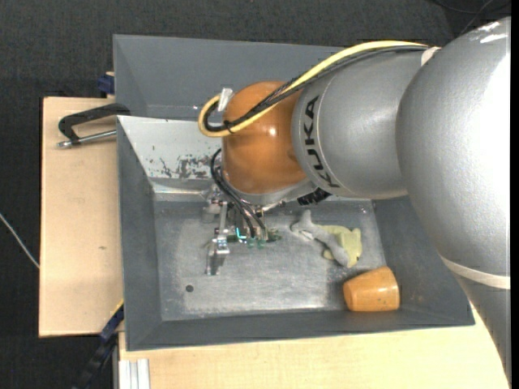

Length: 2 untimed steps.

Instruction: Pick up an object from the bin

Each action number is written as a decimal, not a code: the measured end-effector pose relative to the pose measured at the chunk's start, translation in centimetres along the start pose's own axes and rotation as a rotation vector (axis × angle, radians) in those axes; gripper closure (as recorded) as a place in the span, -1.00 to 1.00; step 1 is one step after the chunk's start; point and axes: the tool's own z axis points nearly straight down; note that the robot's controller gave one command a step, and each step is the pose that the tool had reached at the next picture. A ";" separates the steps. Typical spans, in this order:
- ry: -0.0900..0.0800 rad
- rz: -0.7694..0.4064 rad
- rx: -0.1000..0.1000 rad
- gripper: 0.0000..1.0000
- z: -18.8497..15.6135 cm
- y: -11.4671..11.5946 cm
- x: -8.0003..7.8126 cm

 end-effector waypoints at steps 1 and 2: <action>-0.021 -0.020 -0.005 -1.00 -4.9 2.7 -4.9; -0.009 -0.174 0.001 -1.00 5.4 -5.5 -5.2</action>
Offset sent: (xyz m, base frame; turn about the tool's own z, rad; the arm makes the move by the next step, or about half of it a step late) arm 0.0455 0.0249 0.0439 -0.0189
